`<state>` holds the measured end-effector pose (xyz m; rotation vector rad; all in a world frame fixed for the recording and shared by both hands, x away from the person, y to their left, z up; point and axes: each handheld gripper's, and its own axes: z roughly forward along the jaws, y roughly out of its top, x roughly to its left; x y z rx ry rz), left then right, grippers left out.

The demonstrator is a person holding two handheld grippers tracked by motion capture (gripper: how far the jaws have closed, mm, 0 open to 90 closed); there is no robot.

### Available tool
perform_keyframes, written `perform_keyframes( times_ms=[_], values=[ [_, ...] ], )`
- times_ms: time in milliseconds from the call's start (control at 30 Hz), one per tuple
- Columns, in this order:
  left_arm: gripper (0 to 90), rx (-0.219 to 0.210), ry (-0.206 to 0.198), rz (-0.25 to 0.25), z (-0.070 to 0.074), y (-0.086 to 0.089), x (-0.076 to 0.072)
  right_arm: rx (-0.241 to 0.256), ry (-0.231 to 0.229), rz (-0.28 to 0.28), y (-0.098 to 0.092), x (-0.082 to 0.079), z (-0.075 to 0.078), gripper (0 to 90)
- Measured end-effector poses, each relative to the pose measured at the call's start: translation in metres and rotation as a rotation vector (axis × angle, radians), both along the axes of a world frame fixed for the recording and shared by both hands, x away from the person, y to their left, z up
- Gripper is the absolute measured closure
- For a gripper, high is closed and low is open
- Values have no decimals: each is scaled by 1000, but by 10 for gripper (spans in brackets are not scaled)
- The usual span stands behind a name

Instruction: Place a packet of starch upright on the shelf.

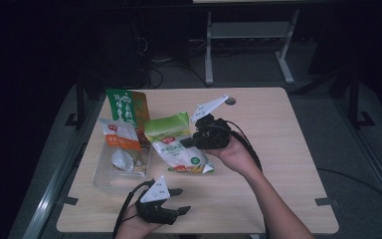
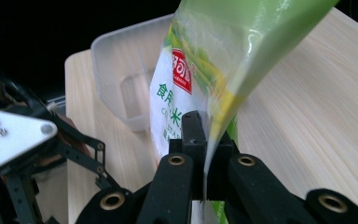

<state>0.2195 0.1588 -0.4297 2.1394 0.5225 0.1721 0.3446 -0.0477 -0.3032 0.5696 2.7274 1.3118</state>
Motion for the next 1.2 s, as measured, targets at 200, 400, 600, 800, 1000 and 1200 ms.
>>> perform_keyframes(
  times_ms=[200, 400, 600, 800, 1000, 1200],
  values=[
    [400, -11, 14, -1, -3, -2, -2, 23, 10, 14, 8, -1, 5, 895],
    [397, 3, 7, -17, -3, -1, -2, 47, 3, 31, 15, -2, 14, 895],
    [382, 7, 17, -13, -5, 5, -6, 54, -12, 46, 24, -4, 23, 895],
    [365, 4, 1, -19, -4, 4, -9, 80, -23, 72, 40, -7, 35, 895],
    [357, -7, -3, -31, -5, 2, -11, 103, -19, 101, 63, -8, 40, 895],
    [332, -9, -16, -37, -7, 3, -10, 124, -13, 128, 86, -6, 41, 895]
  ],
)
